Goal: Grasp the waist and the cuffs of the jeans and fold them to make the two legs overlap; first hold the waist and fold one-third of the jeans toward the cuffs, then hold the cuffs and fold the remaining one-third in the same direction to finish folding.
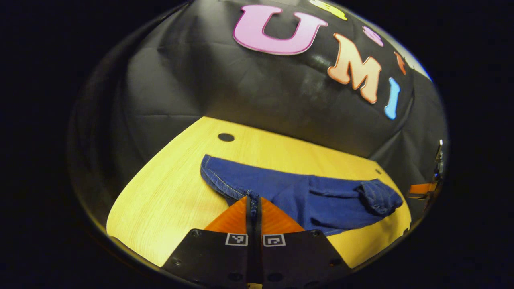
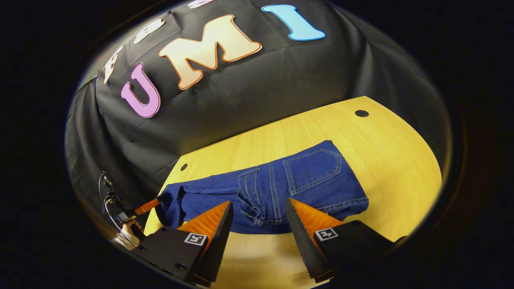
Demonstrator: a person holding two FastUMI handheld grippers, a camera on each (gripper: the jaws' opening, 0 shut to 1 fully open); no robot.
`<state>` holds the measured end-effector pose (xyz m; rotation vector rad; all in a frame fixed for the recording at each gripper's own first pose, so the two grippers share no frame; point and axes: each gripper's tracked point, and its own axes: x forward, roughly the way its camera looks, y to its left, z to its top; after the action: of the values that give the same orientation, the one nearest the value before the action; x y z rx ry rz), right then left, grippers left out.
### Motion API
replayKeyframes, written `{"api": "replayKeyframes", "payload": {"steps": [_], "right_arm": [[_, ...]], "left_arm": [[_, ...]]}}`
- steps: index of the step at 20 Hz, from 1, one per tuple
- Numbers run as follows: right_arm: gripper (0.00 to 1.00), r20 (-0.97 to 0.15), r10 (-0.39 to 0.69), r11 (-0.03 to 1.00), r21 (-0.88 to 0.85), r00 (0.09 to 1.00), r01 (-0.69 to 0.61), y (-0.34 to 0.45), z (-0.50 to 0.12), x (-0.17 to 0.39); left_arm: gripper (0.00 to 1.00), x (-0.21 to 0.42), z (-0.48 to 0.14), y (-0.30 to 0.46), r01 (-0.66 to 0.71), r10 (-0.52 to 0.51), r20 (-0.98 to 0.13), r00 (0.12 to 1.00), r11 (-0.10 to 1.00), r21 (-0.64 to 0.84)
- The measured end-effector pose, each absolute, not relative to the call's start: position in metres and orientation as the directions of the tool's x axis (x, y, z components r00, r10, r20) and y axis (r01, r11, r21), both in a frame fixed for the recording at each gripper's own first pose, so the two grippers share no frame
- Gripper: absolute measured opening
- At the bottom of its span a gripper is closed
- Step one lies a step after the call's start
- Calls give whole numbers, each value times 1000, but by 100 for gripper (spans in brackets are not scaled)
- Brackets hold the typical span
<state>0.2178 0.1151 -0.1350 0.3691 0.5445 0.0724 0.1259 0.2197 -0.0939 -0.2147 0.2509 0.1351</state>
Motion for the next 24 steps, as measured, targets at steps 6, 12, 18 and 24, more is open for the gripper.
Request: {"api": "replayKeyframes", "payload": {"steps": [6,12,18,24], "right_arm": [[82,-523,143,942,333,840,48,106,-141,211],[75,-535,148,939,340,832,52,106,-144,211],[75,-551,149,941,335,821,54,107,-147,211],[75,-557,138,942,329,819,65,105,-147,212]], "left_arm": [[6,128,-109,229,-207,143,-311,939,961,-181],[73,125,-119,244,-274,210,-355,911,951,-143],[93,130,-126,231,-238,161,-371,915,956,-172],[90,131,-121,219,-218,139,-349,927,956,-199]]}}
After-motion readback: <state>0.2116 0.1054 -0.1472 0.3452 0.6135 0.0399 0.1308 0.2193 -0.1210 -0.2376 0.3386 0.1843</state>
